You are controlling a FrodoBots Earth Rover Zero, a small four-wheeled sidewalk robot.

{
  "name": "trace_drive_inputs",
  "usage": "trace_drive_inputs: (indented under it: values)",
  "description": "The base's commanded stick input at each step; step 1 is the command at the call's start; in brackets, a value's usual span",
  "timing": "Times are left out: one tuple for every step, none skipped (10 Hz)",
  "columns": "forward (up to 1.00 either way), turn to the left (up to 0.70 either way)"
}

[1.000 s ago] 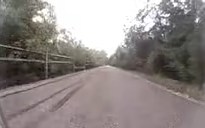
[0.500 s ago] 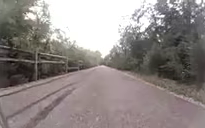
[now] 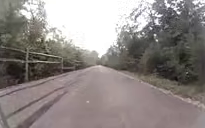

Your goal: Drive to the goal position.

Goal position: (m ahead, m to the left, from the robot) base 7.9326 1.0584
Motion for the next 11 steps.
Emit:
trace_drive_inputs:
  values:
    - [0.70, 0.00]
    - [0.70, 0.00]
    - [0.70, 0.00]
    - [0.70, 0.00]
    - [0.70, 0.00]
    - [0.70, 0.00]
    - [0.70, 0.00]
    - [0.70, 0.00]
    - [0.70, 0.00]
    - [0.70, 0.00]
    - [0.70, 0.00]
